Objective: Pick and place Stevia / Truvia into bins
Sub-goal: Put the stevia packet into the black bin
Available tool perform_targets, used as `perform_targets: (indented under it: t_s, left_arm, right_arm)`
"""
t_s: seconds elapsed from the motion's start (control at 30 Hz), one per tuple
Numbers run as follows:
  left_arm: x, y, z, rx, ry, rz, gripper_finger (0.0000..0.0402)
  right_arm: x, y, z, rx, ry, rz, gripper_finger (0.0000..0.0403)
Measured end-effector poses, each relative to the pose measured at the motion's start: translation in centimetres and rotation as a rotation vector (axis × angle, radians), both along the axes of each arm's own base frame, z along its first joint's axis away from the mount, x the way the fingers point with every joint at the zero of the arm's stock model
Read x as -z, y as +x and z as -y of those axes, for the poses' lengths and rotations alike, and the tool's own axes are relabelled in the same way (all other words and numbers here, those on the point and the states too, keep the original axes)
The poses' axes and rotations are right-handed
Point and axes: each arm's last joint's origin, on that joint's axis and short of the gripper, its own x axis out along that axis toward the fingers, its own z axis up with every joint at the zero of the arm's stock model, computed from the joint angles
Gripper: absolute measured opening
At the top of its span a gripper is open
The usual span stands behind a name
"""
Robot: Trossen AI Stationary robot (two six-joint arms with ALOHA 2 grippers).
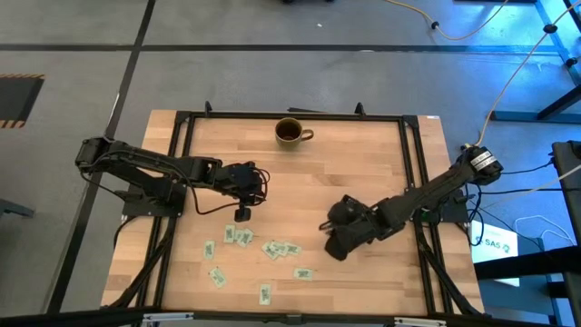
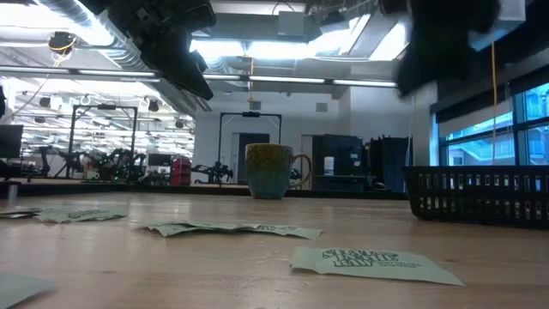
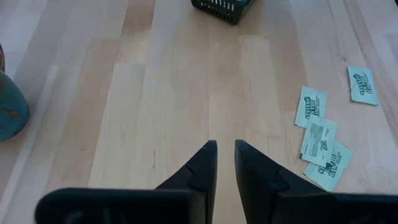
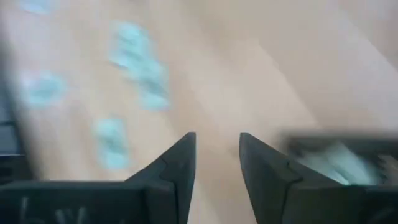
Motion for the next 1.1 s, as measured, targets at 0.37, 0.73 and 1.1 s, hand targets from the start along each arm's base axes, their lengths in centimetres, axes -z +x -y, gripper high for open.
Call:
perform_targets:
  t_s: [0.37, 0.73, 1.1]
  left_arm:
    - [0.0, 0.0, 0.0, 0.001, 0.002, -0.003, 0.005]
    - [0.1, -0.1, 0.0, 0.008, 0.008, -0.018, 0.0045]
    - [0.1, -0.1, 0.0, 0.031, 0.033, -0.016, 0.0045]
  right_arm:
    - [-1.1, 5.0, -3.4, -0.284, -0.07, 0.313, 0.0126]
    - [3.8, 10.2, -8.1, -0.37, -0.127, -0.069, 0.0126]
    - [9.1, 10.0, -11.0, -0.424, 0.026, -0.231, 0.0127]
